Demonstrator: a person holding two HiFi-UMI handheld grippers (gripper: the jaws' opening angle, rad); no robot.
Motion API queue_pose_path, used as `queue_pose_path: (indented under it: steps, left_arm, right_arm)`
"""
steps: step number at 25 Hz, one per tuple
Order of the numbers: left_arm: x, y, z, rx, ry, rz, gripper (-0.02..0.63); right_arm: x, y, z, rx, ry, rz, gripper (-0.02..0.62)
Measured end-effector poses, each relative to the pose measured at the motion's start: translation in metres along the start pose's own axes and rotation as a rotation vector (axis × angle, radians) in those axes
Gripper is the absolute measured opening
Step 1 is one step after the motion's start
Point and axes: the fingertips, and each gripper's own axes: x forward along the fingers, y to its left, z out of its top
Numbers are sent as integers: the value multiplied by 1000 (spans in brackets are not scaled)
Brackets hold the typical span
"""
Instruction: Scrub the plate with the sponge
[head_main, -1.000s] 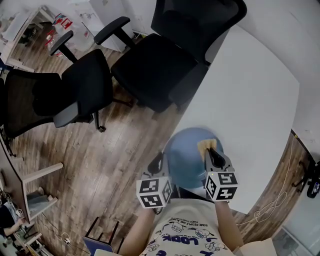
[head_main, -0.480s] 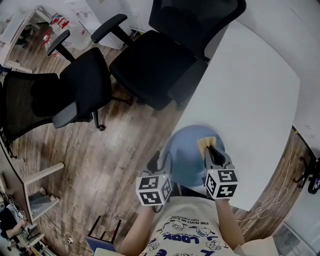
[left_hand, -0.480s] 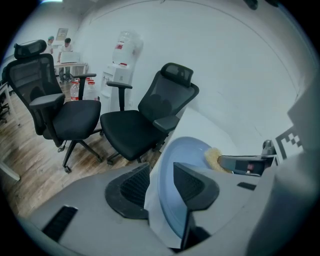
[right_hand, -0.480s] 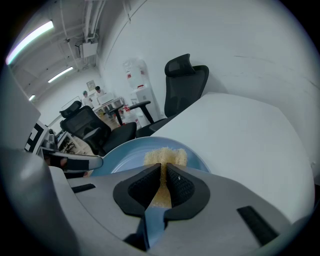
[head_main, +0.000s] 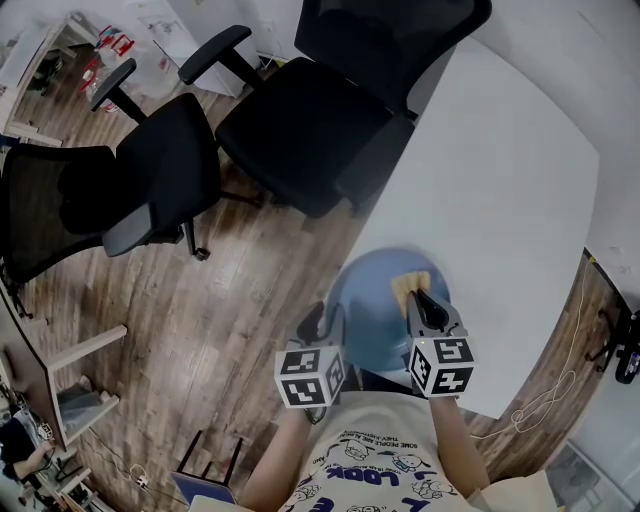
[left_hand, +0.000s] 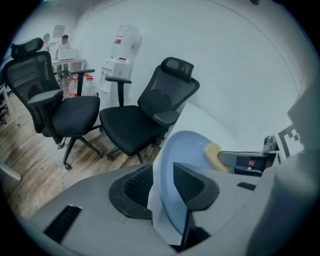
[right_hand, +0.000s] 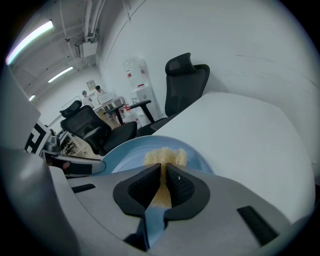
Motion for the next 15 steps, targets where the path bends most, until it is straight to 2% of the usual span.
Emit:
queue_pose_path:
  steps: [7,11,15]
  left_arm:
    - [8,4,-10,-15,49,-6,126]
    - [9,6,-11,-4,60,7,52]
    - [10,5,-13,4,78,4,35]
  right_arm:
    - [1,0,0,1,2,-3,44]
    - [1,-1,-1,5,4,-9,44]
    - [-1,-3,-1,9,2,-15,44]
